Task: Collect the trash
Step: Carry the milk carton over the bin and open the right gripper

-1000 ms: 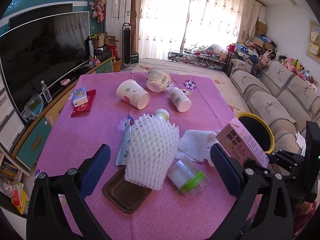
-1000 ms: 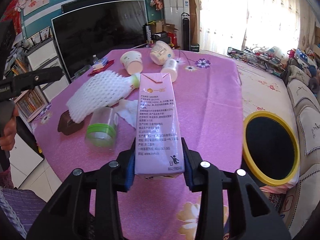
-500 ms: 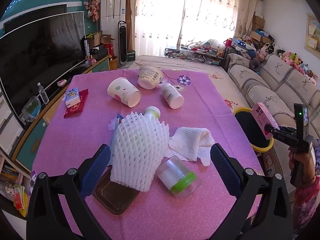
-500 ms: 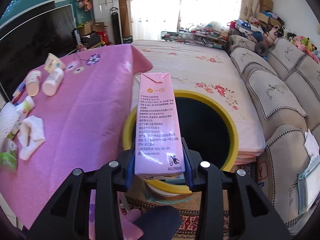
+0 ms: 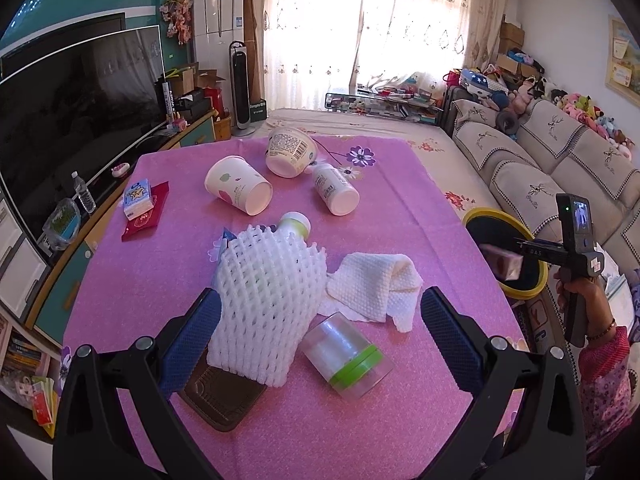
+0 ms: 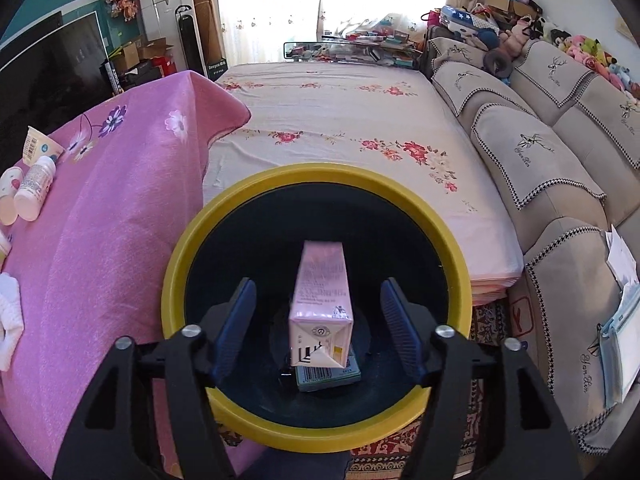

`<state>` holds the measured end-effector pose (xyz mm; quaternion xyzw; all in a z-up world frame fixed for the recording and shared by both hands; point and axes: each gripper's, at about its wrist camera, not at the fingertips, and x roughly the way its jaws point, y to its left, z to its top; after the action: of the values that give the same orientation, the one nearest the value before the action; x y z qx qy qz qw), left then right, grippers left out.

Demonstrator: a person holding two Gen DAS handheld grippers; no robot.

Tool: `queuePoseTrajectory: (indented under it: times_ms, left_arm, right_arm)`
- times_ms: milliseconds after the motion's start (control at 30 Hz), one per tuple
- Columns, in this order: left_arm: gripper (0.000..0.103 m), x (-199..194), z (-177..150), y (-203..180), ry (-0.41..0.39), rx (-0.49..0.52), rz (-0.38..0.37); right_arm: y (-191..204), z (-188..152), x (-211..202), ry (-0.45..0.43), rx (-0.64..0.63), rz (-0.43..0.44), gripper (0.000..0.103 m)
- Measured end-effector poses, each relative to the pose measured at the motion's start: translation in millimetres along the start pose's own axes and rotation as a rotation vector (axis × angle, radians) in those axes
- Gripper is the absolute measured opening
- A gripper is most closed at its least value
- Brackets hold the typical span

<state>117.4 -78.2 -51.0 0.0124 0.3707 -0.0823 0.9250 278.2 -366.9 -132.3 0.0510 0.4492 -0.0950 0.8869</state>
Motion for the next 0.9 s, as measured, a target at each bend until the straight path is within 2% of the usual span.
queuePoseTrajectory:
  times_ms: [267, 533, 767, 900]
  left_arm:
    - [0.098, 8, -14, -11, 0.051, 0.025, -0.014]
    - [0.098, 30, -40, -27, 0.140, 0.045, -0.028]
    - [0.098, 67, -51, -32, 0.198, 0.029, 0.055]
    - [0.098, 82, -52, -28, 0.191, 0.007, 0.077]
  right_arm:
    - [7, -13, -30, -0.046, -0.002, 0.026, 0.066]
    - [10, -17, -41, -0.062, -0.008, 0.056, 0.067]
    - [17, -20, -43, -0.064, -0.019, 0.085, 0.068]
    - [19, -19, -44, -0.061, -0.023, 0.093, 0.068]
